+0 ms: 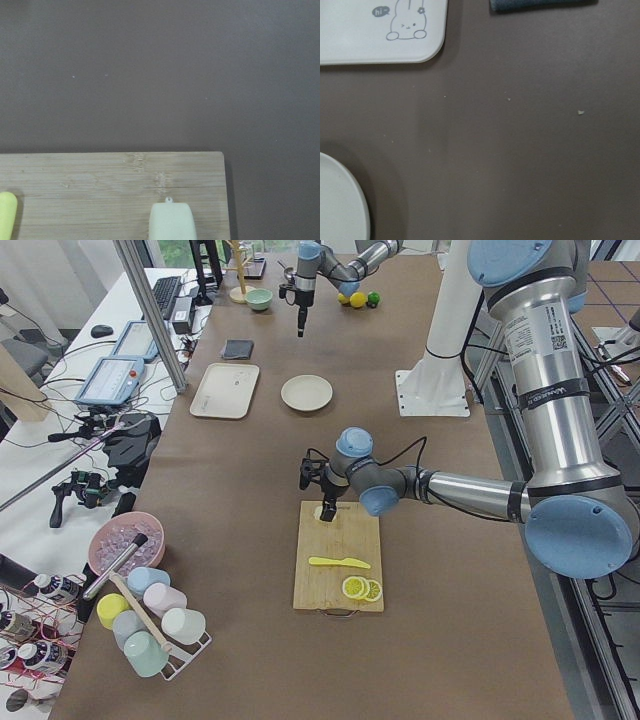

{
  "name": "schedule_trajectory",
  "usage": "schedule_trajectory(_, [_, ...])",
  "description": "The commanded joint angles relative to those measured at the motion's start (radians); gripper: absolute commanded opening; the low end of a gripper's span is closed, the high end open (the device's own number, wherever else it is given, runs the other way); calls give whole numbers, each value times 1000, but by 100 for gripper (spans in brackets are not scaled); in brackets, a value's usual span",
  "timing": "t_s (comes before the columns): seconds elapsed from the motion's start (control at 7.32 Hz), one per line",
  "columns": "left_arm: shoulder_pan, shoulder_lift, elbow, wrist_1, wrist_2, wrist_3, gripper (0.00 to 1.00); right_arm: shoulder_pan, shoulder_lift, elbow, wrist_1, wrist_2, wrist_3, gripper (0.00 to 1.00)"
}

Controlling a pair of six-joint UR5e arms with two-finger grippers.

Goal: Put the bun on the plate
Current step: 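Release the plate and withdraw the right gripper while the left gripper reaches for the bun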

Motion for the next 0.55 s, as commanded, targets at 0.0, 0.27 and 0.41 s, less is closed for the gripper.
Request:
schedule_trajectory(0.0, [51, -18, 18, 1, 44, 4, 97, 22, -31, 0, 1, -5, -32, 100])
schedule_trajectory(0.27, [65, -33, 36, 1, 53, 13, 97, 46, -51, -3, 1, 3, -49, 100])
schedule_trajectory(0.41, [65, -32, 36, 1, 53, 15, 97, 46, -53, -3, -1, 0, -49, 100])
